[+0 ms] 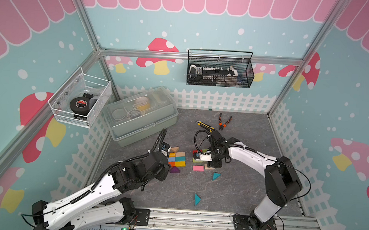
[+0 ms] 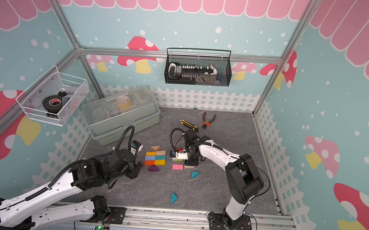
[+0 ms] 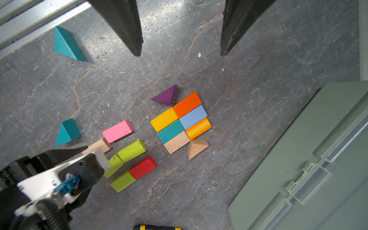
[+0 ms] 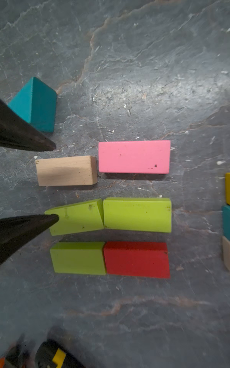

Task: Assemble a piece of candy with building blocks
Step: Assemble the building block at the center of the board, then assemble the building blocks at the center of the board.

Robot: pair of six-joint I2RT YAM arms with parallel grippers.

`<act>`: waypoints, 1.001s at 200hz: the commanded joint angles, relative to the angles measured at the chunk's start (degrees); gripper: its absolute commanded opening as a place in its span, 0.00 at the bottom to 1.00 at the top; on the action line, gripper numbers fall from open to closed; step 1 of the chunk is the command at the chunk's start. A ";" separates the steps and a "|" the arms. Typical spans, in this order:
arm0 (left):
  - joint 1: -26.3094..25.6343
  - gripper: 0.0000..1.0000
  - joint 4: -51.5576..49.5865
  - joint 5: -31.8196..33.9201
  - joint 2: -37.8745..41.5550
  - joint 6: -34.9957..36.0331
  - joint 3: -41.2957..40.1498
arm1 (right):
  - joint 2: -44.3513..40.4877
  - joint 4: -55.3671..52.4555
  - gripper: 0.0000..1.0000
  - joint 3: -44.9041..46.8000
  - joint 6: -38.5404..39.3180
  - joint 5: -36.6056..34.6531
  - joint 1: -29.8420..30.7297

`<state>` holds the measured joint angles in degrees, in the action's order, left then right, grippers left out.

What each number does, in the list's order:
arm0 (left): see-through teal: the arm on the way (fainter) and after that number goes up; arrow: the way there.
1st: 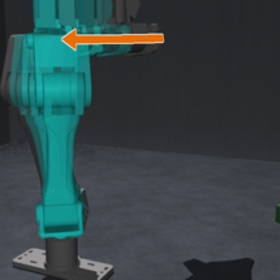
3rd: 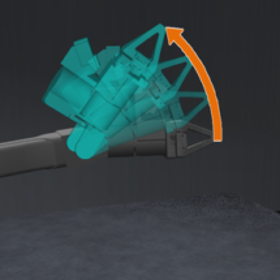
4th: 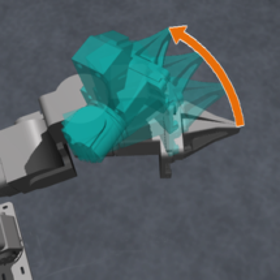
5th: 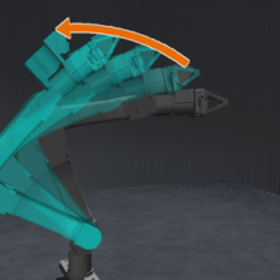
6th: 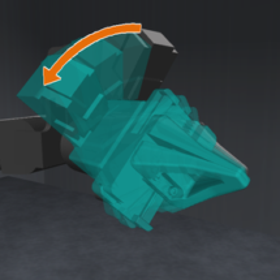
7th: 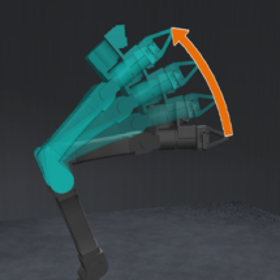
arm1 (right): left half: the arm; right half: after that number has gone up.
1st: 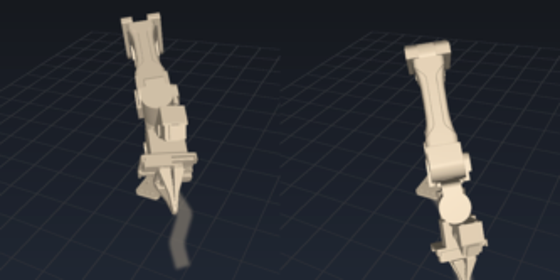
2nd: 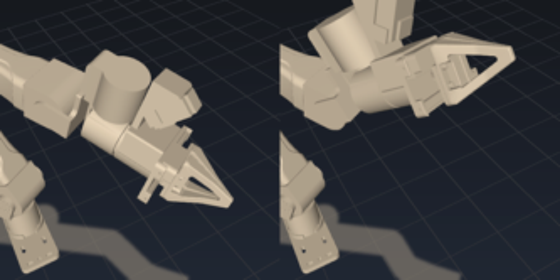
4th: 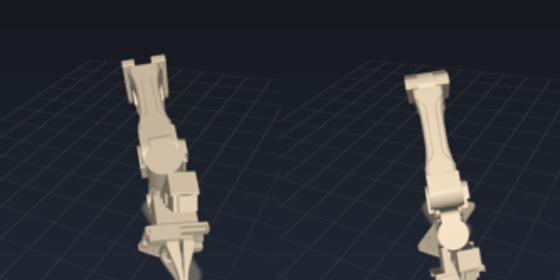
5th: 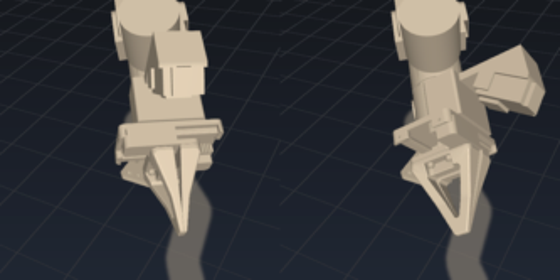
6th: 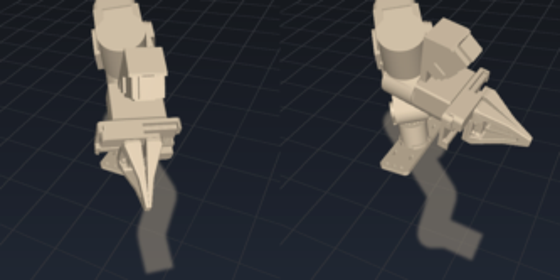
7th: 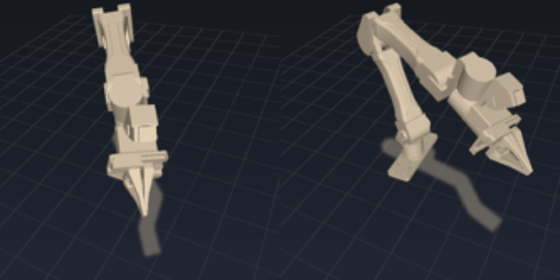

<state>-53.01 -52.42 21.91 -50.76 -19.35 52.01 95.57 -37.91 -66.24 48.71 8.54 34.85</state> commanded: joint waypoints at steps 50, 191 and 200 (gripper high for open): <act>1.11 0.53 15.84 -8.82 -8.71 -13.94 1.21 | -13.78 25.54 0.51 14.11 -39.03 3.39 -5.76; 8.39 0.07 22.01 -10.40 -56.60 -23.68 24.81 | 8.39 18.40 0.29 0.13 -64.75 -11.10 -11.30; 8.86 0.07 22.01 -10.32 -57.35 -24.01 24.94 | 9.32 18.41 0.29 -0.29 -64.73 -11.18 -11.30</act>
<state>-45.25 -30.52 10.50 -106.28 -40.97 75.37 102.56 -17.23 -64.25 -13.43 -1.48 23.88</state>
